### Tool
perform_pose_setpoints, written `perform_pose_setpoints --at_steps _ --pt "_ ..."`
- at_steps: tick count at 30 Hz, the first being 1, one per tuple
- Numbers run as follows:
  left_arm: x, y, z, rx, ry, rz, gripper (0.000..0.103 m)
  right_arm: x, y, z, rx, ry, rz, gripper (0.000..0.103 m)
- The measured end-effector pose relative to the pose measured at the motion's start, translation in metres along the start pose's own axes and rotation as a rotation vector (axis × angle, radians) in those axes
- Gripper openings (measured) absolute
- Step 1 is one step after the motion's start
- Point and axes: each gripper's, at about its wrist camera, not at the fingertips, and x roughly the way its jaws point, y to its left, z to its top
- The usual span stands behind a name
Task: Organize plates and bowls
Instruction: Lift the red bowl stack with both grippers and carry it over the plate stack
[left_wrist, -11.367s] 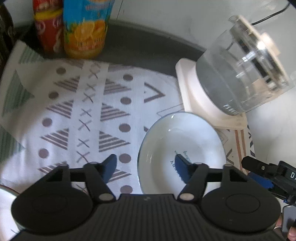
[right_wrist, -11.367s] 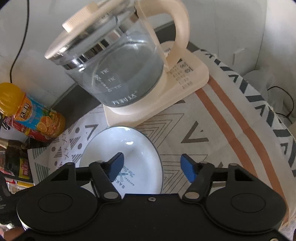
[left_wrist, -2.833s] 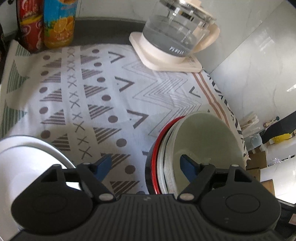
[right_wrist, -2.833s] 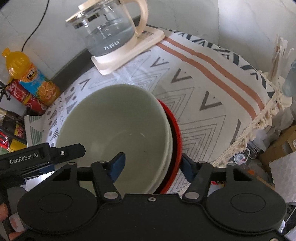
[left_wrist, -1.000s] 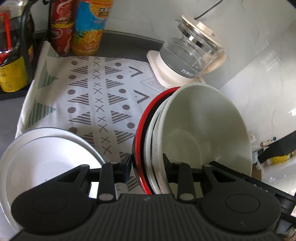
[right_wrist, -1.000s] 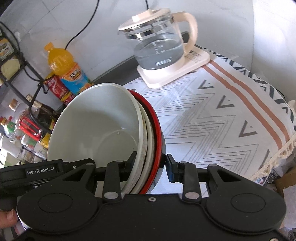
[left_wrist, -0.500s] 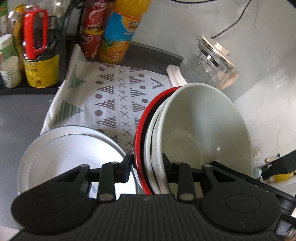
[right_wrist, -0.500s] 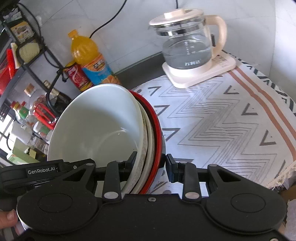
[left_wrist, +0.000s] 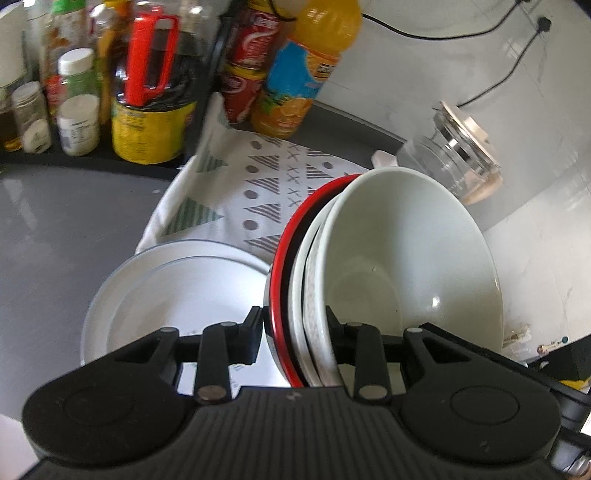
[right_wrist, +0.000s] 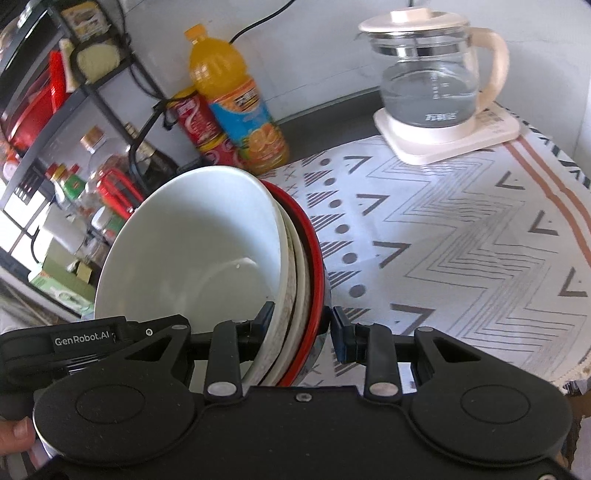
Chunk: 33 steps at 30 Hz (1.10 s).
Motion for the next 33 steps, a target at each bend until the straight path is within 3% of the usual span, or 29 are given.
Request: perform_pose_setpoints --at_steps 17,33 --pt "-0.031 0.063 -0.024 -0.143 -0.044 0.091 0.03 0.025 0.054 -0.017 -0.125 0.092 0.075 0.031" --pt "-0.031 0.096 -0.043 -0.215 -0.02 0.132 0.03 0.046 0.07 -0.036 -0.173 0.169 0.072 0.031"
